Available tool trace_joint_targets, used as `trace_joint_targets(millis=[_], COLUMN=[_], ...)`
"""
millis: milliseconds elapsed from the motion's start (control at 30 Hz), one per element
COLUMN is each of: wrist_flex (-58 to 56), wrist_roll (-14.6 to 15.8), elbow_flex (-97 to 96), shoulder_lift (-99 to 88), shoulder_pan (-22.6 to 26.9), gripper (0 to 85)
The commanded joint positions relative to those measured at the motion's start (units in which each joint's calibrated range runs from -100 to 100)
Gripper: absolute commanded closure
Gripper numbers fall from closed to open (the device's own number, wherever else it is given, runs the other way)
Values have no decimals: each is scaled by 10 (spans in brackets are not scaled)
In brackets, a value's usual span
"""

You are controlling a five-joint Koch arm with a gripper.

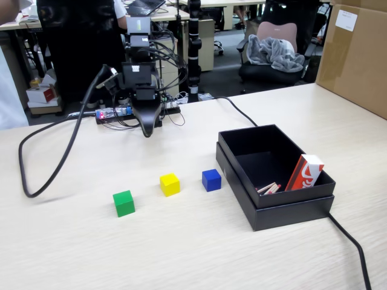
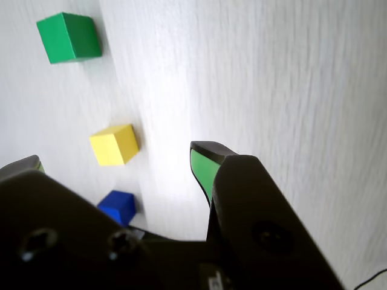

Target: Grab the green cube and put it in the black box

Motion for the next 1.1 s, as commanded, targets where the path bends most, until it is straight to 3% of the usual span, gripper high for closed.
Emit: trace_joint_targets(millis=[0,300,733,1067], wrist_flex=[-5,-4,-4,-4], wrist_roll=[-24,-78,-91,-92], elbow_flex=[79,276,427,463], shoulder_lift=[67,355,589,662], shoulder_pan=[-12,-42,-63,-59], gripper=[384,379,380,415])
